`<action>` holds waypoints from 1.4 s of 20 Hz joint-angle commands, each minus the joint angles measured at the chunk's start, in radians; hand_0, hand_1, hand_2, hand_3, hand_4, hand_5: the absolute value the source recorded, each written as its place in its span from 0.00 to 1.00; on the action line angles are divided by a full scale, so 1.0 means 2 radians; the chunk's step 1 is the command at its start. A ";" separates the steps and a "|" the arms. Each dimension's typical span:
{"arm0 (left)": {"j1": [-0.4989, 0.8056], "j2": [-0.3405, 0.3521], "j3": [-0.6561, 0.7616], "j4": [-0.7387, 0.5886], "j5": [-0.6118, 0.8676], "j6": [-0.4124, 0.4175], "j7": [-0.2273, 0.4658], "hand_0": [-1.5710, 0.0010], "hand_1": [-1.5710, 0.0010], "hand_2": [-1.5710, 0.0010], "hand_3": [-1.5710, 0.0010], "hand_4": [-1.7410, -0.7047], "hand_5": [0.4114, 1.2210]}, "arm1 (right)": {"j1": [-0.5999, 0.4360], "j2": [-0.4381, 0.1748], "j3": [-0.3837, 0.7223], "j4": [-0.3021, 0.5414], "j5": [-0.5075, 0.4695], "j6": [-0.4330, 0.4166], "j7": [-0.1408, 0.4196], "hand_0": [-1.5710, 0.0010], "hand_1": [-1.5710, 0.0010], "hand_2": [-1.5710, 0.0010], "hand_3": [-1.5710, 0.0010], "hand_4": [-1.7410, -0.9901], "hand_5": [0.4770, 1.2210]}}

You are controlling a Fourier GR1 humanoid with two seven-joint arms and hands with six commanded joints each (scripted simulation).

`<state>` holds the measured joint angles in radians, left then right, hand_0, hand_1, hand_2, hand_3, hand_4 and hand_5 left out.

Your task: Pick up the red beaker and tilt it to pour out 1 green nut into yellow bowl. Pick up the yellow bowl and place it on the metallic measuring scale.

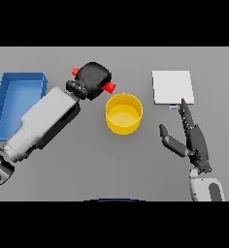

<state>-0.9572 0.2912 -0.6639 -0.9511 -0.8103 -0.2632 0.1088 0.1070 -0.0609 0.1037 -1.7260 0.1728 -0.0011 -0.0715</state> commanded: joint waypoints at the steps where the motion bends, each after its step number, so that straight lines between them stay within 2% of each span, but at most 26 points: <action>1: -0.012 0.005 -0.013 0.004 -0.009 -0.015 -0.008 0.00 0.00 0.00 0.14 0.02 0.99 | 0.004 0.001 0.000 -0.005 -0.003 0.002 -0.003 1.00 1.00 1.00 1.00 0.72 0.24; 3: -0.030 0.003 -0.036 0.015 -0.025 -0.027 -0.020 0.00 0.00 0.00 0.18 0.02 0.99 | 0.004 0.008 0.004 0.001 -0.002 0.001 0.003 1.00 1.00 1.00 1.00 0.71 0.22; 7: -0.063 -0.009 -0.084 0.039 -0.056 -0.034 -0.060 0.00 0.00 0.00 0.07 0.01 1.00 | 0.009 0.004 0.001 0.001 0.006 -0.007 -0.011 1.00 1.00 1.00 1.00 0.69 0.18; 10: -0.088 -0.007 -0.118 0.054 -0.085 -0.041 -0.075 0.00 0.00 0.00 0.04 0.01 1.00 | 0.010 0.001 -0.001 0.000 0.011 -0.012 -0.021 1.00 1.00 1.00 1.00 0.71 0.14; 18: -0.137 -0.004 -0.198 0.074 -0.171 -0.034 -0.126 0.00 0.00 0.00 0.01 0.00 1.00 | 0.004 0.013 0.007 0.000 0.017 -0.017 -0.012 1.00 1.00 1.00 1.00 0.81 0.12; 20: -0.141 -0.006 -0.215 0.073 -0.190 -0.031 -0.129 0.00 0.00 0.00 0.00 0.01 1.00 | -0.002 0.009 0.001 0.005 0.017 -0.020 -0.005 1.00 1.00 1.00 1.00 0.81 0.12; 22: -0.148 -0.009 -0.230 0.084 -0.209 -0.019 -0.136 0.00 0.00 0.00 0.00 0.01 1.00 | 0.007 0.005 0.003 0.002 0.017 -0.016 -0.024 1.00 1.00 1.00 1.00 0.81 0.14; 26: -0.172 -0.024 -0.251 0.094 -0.240 -0.019 -0.137 0.00 0.00 0.00 0.00 0.01 1.00 | 0.008 0.007 0.002 0.001 0.013 -0.015 -0.027 1.00 1.00 1.00 1.00 0.81 0.13; 28: -0.200 -0.021 -0.262 0.090 -0.254 -0.020 -0.158 0.00 0.00 0.00 0.00 0.01 1.00 | 0.007 0.007 0.000 0.002 0.017 -0.020 -0.024 1.00 1.00 1.00 1.00 0.81 0.13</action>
<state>-1.3574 0.2491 -1.1866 -0.7716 -1.3189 -0.3028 -0.2074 0.1210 -0.0472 0.1047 -1.7225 0.2073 -0.0406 -0.1184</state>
